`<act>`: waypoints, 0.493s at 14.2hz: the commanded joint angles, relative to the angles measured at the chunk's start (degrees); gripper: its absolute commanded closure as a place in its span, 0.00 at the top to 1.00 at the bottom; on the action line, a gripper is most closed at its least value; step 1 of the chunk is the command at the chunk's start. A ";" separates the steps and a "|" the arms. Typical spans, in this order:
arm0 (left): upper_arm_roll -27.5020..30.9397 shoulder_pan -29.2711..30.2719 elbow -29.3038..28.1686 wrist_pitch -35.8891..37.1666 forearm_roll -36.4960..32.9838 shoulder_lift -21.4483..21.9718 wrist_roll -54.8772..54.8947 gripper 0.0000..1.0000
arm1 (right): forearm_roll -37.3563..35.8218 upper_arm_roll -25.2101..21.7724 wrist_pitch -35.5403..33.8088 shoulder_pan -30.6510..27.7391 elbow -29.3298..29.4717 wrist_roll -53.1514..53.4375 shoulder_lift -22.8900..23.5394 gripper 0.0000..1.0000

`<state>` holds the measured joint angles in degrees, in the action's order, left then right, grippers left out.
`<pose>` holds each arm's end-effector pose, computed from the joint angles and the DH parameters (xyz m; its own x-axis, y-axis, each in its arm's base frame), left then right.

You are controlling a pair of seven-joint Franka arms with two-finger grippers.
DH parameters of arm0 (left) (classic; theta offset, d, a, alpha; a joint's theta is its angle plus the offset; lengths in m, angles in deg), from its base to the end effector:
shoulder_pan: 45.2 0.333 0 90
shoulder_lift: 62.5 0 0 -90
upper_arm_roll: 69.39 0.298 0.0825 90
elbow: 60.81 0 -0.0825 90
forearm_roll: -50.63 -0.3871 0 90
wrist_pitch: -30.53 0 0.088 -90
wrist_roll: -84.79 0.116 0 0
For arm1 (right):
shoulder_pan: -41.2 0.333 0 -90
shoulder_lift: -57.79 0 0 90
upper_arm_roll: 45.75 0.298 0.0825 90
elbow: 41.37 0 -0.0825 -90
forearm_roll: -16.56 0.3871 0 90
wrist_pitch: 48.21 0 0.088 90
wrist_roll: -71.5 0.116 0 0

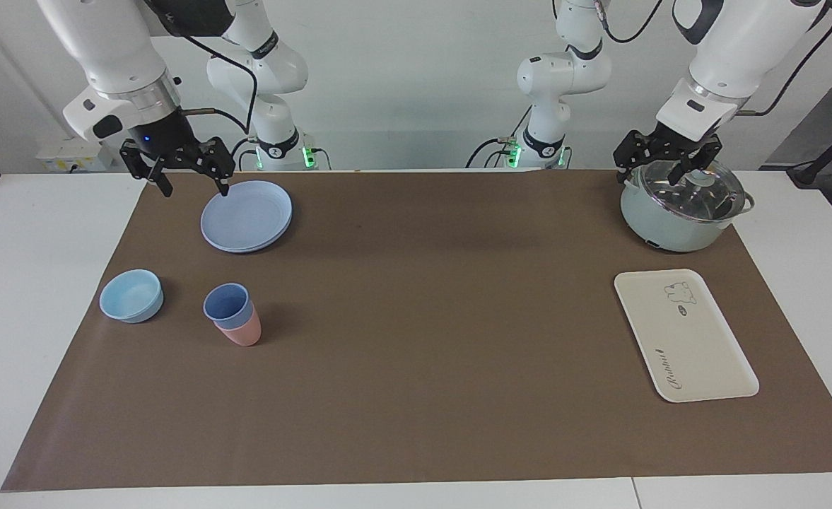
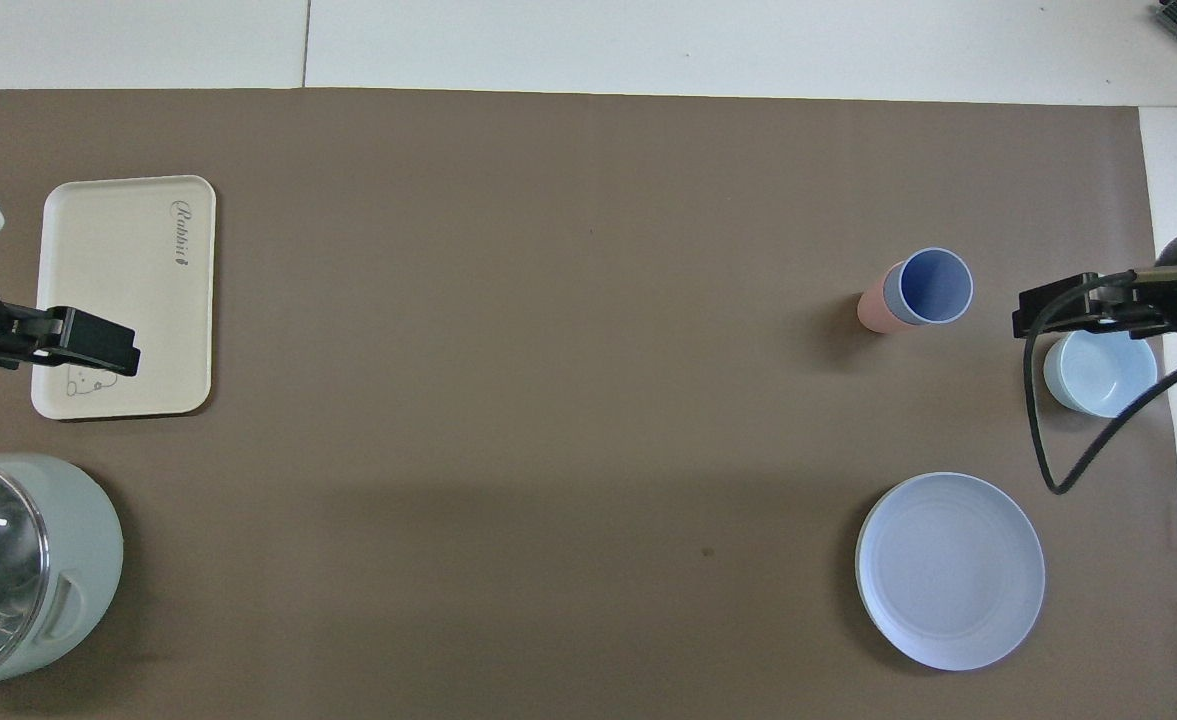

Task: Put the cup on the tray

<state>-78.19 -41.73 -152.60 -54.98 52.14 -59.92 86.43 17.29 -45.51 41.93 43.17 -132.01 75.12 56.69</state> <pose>0.5326 -0.0547 0.6005 0.9904 -0.1226 -0.0645 -0.1215 -0.9924 0.0213 0.5519 0.0228 0.6031 0.9996 -0.0246 0.0097 -0.0245 -0.9996 -0.0133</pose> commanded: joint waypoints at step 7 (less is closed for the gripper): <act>-0.07 0.40 -1.73 -0.88 -0.63 1.46 0.29 1.00 | -0.12 0.20 0.31 -0.30 -2.08 -1.33 -1.81 1.00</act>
<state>-78.19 -41.72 -152.60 -54.98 52.14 -59.92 86.43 17.29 -45.50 41.90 43.28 -132.10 75.12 56.61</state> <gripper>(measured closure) 0.000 0.000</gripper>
